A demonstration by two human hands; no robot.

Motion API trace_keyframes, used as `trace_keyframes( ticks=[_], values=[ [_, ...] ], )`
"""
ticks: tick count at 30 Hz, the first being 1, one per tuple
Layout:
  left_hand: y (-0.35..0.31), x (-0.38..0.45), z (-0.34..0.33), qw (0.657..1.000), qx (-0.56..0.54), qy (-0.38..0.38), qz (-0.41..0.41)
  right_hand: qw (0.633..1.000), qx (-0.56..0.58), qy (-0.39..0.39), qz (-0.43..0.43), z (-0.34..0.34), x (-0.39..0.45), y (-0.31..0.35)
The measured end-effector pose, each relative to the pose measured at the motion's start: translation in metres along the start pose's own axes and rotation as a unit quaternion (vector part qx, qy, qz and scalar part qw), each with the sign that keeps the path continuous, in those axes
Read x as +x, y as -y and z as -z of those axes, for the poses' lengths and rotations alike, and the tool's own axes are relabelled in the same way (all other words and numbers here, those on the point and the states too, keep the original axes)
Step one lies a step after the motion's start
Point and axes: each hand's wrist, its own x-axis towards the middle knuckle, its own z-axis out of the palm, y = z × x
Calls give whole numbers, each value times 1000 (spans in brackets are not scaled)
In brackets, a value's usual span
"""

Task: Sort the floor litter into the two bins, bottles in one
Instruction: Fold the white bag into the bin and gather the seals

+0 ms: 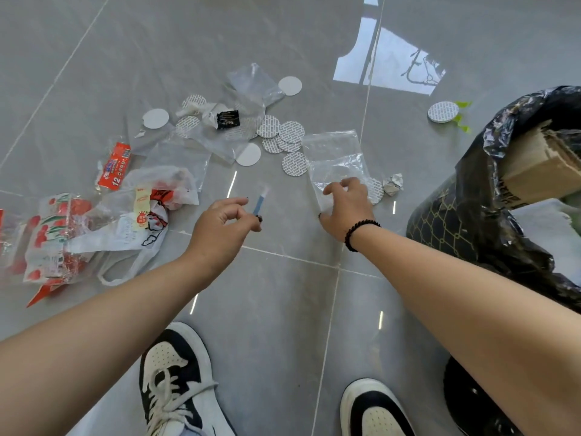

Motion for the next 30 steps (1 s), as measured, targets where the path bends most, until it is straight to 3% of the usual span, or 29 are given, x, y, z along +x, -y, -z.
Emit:
trace_keyframes(
  ticks=[2, 4, 6, 8, 11, 14, 19, 23, 26, 28, 30],
  values=[
    [-2, -1, 5, 999, 10, -21, -23, 989, -118, 75, 44, -6, 10, -1],
    [-6, -1, 12, 999, 11, -33, -34, 977, -156, 139, 34, -15, 18, -2],
    [-7, 0, 16, 999, 1, -38, -33, 970, -187, 154, 26, -20, 18, -6],
    [-6, -2, 17, 999, -21, -35, -20, 969, -213, 120, 40, -20, 8, -9],
    [5, -3, 17, 999, -38, -20, 28, 998, -52, -2, 43, -16, -15, -9],
    [15, -1, 16, 993, -73, 6, 87, 989, 83, -87, 83, -17, -44, 1],
    [12, -2, 8, 983, -105, 36, 147, 958, 130, -100, 234, -26, -87, 22],
    [15, -2, 10, 987, 5, 51, 151, 911, -11, -101, 400, -42, -113, 40],
    [26, 2, 11, 984, 71, 48, 155, 870, -2, -41, 492, -43, -116, 45],
    [33, 5, 13, 985, 86, 26, 146, 868, 82, -58, 487, -36, -104, 45],
    [38, 5, 16, 987, 63, 18, 149, 900, 172, -123, 382, -23, -80, 41]
  ],
)
